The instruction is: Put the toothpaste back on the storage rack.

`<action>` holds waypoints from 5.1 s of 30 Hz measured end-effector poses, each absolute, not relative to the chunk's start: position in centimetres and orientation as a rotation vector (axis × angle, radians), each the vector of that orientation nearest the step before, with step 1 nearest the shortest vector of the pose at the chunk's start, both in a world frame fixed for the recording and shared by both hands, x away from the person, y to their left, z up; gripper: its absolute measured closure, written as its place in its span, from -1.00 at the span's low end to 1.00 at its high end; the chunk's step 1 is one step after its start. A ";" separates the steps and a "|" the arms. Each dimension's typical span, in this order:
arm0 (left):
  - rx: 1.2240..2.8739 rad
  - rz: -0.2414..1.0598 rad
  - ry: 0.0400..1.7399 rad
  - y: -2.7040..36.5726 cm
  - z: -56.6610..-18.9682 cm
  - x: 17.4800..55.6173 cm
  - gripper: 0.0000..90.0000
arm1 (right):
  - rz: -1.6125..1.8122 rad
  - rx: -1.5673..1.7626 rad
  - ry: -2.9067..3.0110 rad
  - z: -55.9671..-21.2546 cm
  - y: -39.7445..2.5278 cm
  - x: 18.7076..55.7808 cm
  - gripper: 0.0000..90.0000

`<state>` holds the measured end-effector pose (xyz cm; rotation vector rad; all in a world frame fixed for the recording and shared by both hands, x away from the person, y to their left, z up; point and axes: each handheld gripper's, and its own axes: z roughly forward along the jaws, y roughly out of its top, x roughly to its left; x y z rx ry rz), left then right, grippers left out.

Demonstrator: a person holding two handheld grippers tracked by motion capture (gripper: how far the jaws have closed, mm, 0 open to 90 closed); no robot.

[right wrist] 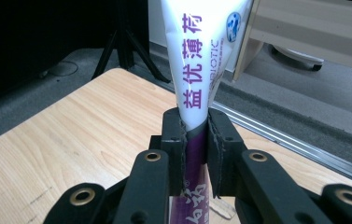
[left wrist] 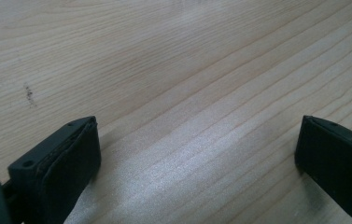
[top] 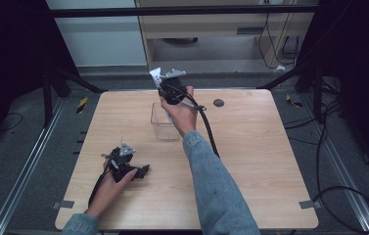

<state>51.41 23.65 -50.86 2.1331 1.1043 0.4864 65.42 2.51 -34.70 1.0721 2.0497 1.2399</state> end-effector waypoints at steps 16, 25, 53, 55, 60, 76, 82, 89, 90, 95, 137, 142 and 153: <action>2.132 0.489 1.104 23.6 -50.9 51.4 -1.00 | 1.201 1.059 2.093 -36.7 2.6 64.8 0.74; 2.132 0.489 1.105 23.6 -50.9 51.4 -1.00 | 1.176 1.048 2.115 -37.6 2.9 64.6 0.75; 2.131 0.487 1.107 23.6 -50.9 51.4 -1.00 | 1.134 1.046 2.161 -39.4 3.3 64.1 0.75; 2.131 0.487 1.107 23.6 -50.9 51.4 -1.00 | 1.133 1.047 2.163 -39.5 3.4 64.1 0.75; 2.131 0.487 1.107 23.6 -50.9 51.4 -1.00 | 1.126 1.053 2.168 -39.9 3.3 64.2 0.75; 2.131 0.487 1.107 23.6 -50.9 51.4 -1.00 | 1.121 1.056 2.174 -40.2 3.3 64.1 0.76; 2.131 0.487 1.107 23.6 -50.9 51.4 -1.00 | 1.121 1.057 2.174 -40.2 3.4 64.1 0.75; 2.131 0.487 1.107 23.6 -50.9 51.4 -1.00 | 1.122 1.067 2.168 -40.3 3.7 64.4 0.75; 2.131 0.487 1.107 23.6 -50.9 51.4 -1.00 | 1.119 1.066 2.167 -40.3 3.7 64.4 0.75; 2.131 0.487 1.107 23.6 -50.9 51.4 -1.00 | 1.118 1.068 2.164 -40.4 3.9 64.6 0.74; 2.131 0.488 1.106 23.6 -50.9 51.4 -1.00 | 1.112 1.054 2.172 -40.8 5.1 65.3 0.71; 2.131 0.488 1.107 23.6 -50.9 51.4 -1.00 | 1.118 1.058 2.173 -40.8 5.1 65.3 0.71; 2.131 0.488 1.106 23.6 -50.9 51.4 -1.00 | 1.129 1.069 2.175 -40.8 5.1 65.3 0.69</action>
